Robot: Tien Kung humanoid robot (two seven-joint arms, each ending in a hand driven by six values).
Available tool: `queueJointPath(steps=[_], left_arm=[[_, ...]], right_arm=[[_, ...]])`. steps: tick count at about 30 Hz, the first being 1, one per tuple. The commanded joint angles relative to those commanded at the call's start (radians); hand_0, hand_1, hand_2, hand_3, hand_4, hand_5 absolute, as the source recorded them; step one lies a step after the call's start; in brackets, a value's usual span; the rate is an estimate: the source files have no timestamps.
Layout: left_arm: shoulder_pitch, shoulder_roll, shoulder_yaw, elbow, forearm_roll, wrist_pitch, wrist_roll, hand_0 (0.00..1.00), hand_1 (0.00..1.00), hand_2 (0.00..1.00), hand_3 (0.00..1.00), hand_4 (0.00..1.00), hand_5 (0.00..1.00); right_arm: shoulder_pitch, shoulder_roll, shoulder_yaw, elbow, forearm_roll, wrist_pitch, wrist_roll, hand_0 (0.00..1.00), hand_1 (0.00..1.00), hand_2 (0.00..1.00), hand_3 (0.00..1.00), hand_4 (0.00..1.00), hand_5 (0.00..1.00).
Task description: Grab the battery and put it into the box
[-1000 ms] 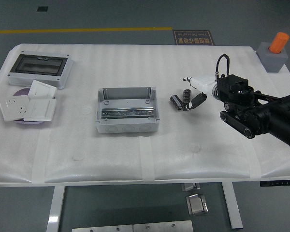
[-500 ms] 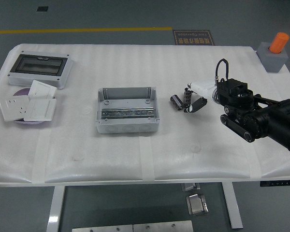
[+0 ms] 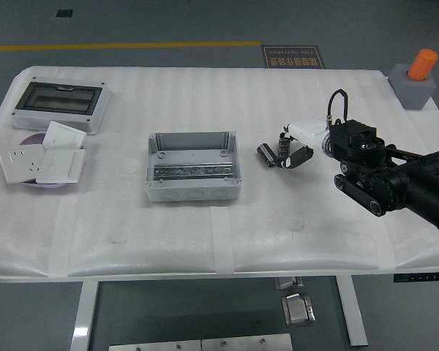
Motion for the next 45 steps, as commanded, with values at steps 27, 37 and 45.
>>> queueJointPath(steps=[27, 37, 45], left_arm=[[0.001, -0.002, 0.004, 0.000, -0.002, 0.003, -0.005, 0.462, 0.580, 0.383, 0.492, 0.456, 0.299], [0.002, -0.002, 0.006, 0.000, -0.005, 0.004, -0.005, 0.464, 0.582, 0.385, 0.491, 0.457, 0.300], [0.004, -0.002, 0.001, 0.000, -0.006, 0.005, -0.004, 0.464, 0.583, 0.386, 0.492, 0.456, 0.301]], right_arm=[[-0.018, -0.002, 0.021, -0.007, -0.027, -0.027, 0.010, 0.807, 0.666, 0.688, 0.732, 0.716, 0.438], [-0.022, -0.008, 0.005, 0.004, 0.006, -0.053, 0.006, 0.796, 0.663, 0.672, 0.708, 0.567, 0.277], [0.007, -0.064, -0.113, 0.110, 0.158, -0.174, -0.012, 0.787, 0.655, 0.662, 0.697, 0.487, 0.205]])
